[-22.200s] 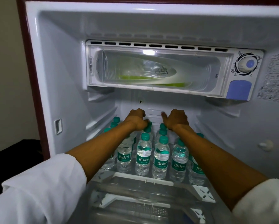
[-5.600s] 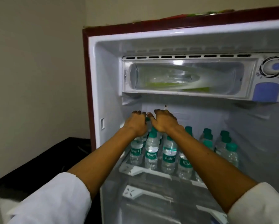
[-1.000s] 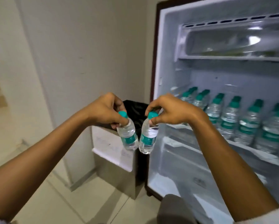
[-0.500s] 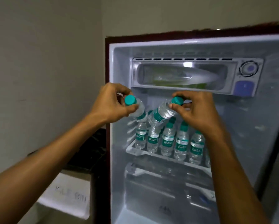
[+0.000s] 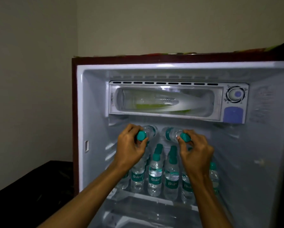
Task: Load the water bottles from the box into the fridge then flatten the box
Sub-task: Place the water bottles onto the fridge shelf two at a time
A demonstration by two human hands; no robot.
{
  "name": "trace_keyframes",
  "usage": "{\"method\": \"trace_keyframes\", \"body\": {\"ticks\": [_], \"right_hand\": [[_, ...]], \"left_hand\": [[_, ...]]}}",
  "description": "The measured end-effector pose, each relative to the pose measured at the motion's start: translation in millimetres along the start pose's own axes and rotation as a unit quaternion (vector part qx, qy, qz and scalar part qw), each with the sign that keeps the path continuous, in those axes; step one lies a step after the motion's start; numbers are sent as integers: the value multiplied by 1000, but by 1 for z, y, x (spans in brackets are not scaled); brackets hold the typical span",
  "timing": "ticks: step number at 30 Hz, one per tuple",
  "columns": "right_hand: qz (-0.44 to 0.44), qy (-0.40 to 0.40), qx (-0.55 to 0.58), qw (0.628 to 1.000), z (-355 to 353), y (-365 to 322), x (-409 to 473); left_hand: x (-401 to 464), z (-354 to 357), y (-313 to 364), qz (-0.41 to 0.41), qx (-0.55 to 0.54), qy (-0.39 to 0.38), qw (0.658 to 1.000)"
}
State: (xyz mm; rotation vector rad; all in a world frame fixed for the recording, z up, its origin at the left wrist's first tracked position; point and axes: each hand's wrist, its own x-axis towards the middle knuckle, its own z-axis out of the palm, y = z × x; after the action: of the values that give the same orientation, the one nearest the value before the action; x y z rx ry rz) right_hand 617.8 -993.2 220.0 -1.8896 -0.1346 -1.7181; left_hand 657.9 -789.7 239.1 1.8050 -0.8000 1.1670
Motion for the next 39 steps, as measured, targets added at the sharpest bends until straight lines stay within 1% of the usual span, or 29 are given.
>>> {"method": "trace_keyframes", "body": {"ticks": [5, 7, 9, 11, 13, 15, 17, 19, 21, 22, 27, 33, 39], "right_hand": [[34, -6, -35, 999, 23, 33, 15], [57, -25, -58, 996, 36, 44, 27], [90, -87, -118, 985, 54, 56, 42], [122, -166, -187, 961, 70, 68, 54], [126, -204, -188, 953, 81, 78, 63], [115, -230, -178, 950, 91, 90, 67], [124, -298, -208, 923, 103, 104, 73], [163, -365, -239, 885, 116, 116, 80], [196, -414, -261, 850, 129, 124, 84], [204, -428, -268, 838, 134, 127, 85], [217, -456, -287, 814, 148, 137, 82], [213, -451, -327, 803, 147, 134, 84], [227, -464, -328, 791, 145, 140, 76]], "left_hand": [[20, 51, -38, -41, 8, -6, 999], [27, 72, -50, -69, -1, 2, 998], [33, 94, -61, -91, -11, 0, 996], [41, 115, -71, -117, 2, -23, 993], [50, 131, -81, -141, 3, -55, 989], [61, 145, -92, -137, -15, -96, 986], [70, 156, -104, -140, -14, -142, 980], [78, 167, -114, -170, 6, -193, 966], [82, 178, -122, -196, 22, -246, 949], [83, 182, -125, -204, 28, -266, 942], [84, 198, -128, -229, 53, -329, 915], [81, 211, -120, -249, 73, -373, 891], [74, 218, -118, -261, 94, -405, 871]]}}
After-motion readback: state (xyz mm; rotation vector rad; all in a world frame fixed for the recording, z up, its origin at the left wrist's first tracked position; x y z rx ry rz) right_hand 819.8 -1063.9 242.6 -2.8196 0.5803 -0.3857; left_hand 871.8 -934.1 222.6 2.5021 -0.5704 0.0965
